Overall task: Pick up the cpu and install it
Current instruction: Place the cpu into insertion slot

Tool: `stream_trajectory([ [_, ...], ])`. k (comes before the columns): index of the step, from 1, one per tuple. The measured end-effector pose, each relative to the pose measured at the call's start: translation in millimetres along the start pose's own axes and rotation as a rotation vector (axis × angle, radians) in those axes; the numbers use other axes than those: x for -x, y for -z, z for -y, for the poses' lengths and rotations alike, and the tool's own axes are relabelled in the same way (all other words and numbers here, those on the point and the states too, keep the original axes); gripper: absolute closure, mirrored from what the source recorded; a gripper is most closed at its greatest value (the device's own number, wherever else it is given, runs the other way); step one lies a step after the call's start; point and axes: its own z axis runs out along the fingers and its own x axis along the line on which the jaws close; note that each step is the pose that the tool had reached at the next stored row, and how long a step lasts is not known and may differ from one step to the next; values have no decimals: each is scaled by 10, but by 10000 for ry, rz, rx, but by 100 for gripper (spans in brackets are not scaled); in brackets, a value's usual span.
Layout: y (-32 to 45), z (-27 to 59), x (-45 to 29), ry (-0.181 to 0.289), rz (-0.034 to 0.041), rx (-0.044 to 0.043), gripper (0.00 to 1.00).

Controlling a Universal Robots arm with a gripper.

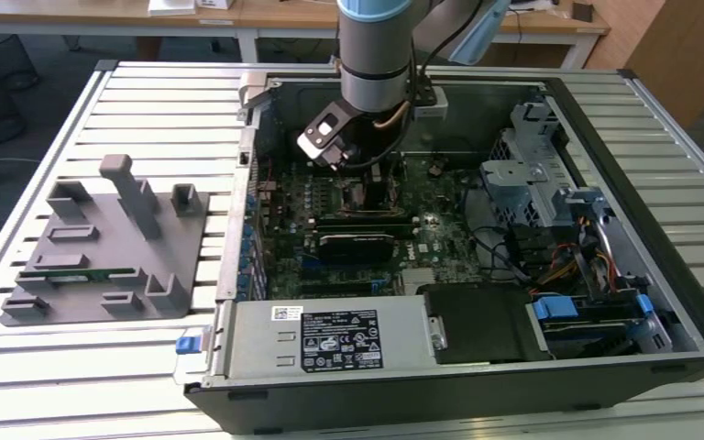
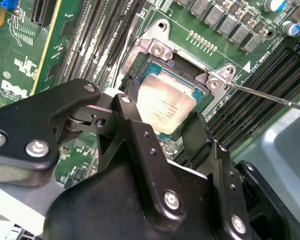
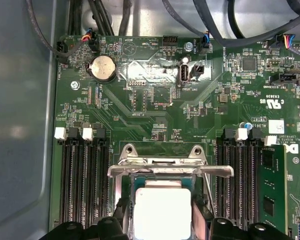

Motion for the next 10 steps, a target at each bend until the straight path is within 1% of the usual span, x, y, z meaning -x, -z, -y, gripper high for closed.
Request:
stream_trajectory([
  [3,32,-3,0,0,-2,-17,39],
  [9,32,-27,0,0,-3,-34,39],
  [10,33,-32,0,0,0,-38,40],
])
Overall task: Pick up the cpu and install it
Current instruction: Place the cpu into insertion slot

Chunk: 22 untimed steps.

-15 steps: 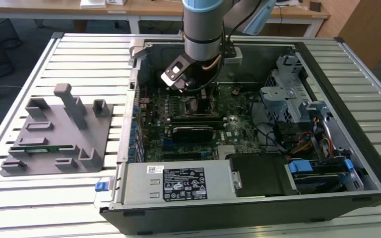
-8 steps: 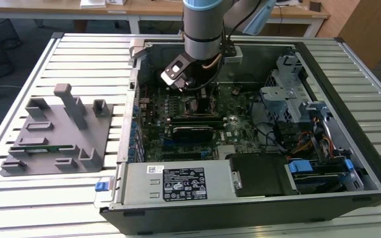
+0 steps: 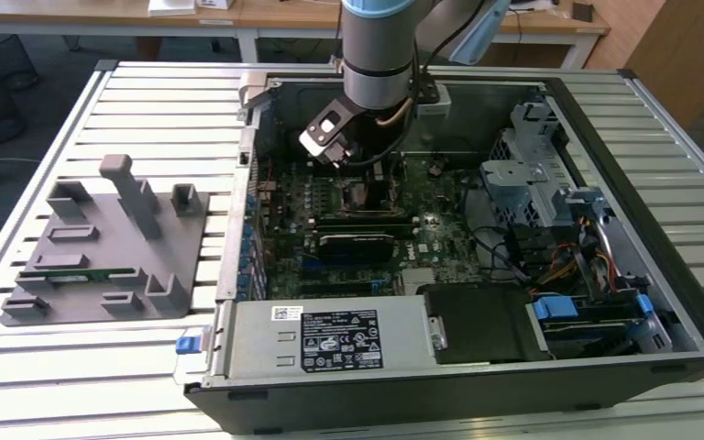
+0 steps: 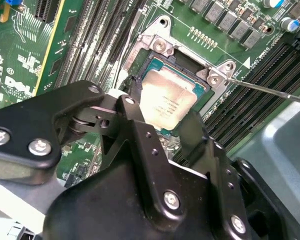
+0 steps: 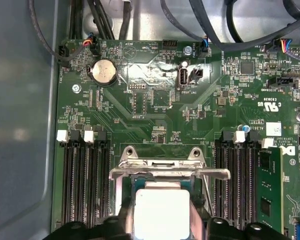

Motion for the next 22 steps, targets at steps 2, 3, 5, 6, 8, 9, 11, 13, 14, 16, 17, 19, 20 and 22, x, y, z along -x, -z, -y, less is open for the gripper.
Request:
stream_trajectory([
  [2,-1,-8,0,0,-3,-9,47],
  [3,-1,-11,-1,0,-3,-13,47],
  [5,0,-12,-1,-1,-4,-16,47],
  [6,0,-14,-1,0,-4,-19,47],
  [8,0,-14,-1,1,-4,-19,47],
  [9,0,-14,-1,7,-3,-20,47],
  [11,0,-15,-1,15,-4,-20,47],
  [13,0,-15,-1,16,-4,-20,47],
  [14,0,-15,-1,17,-4,-20,47],
  [16,2,-15,-1,17,-3,-20,46],
  [17,6,-16,-1,16,-2,-22,46],
  [19,16,-17,0,17,-4,-26,40],
  [20,23,-17,-1,17,-4,-30,40],
  [22,40,-18,-1,16,-4,-34,40],
])
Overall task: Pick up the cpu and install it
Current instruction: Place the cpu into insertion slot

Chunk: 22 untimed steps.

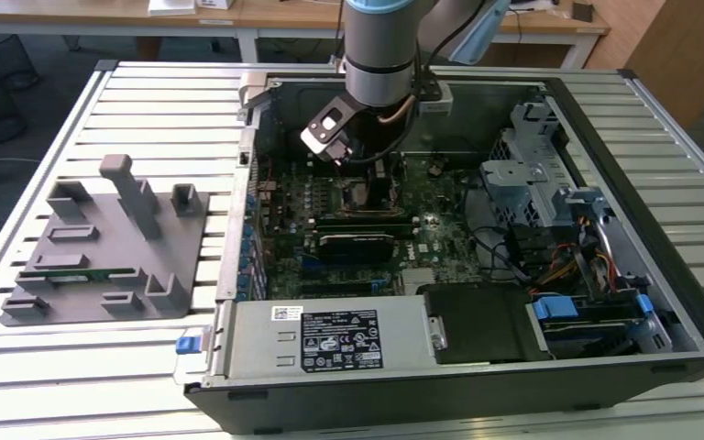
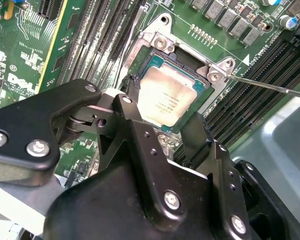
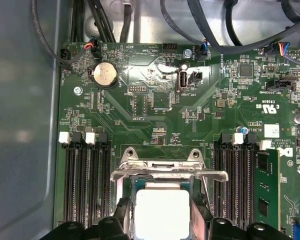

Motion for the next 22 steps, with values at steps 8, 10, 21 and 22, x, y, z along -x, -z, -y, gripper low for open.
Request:
stream_trajectory([
  [8,44,-2,0,0,-1,-3,40],
  [10,55,-3,0,0,-1,-5,42],
  [21,119,-6,0,0,-1,-11,82],
  [22,125,-6,1,0,-1,-12,88],
])
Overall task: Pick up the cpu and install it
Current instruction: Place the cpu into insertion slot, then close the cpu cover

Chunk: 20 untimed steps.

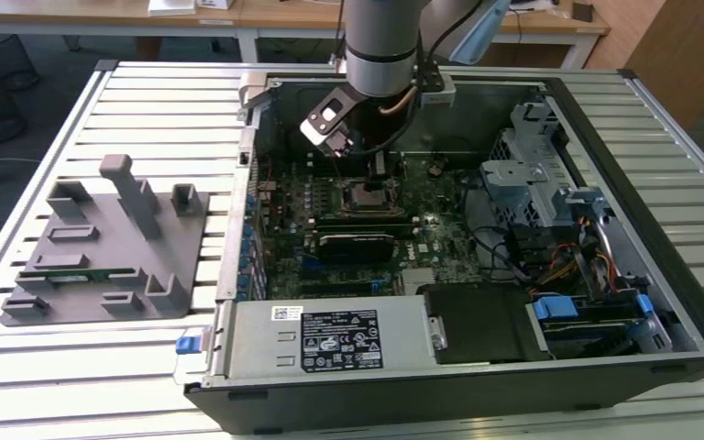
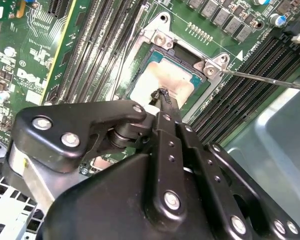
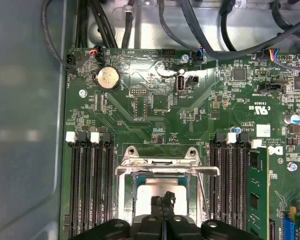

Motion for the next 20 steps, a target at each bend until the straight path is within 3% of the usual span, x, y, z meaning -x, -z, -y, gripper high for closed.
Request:
stream_trajectory([
  [20,108,-7,0,1,-1,-56,89],
])
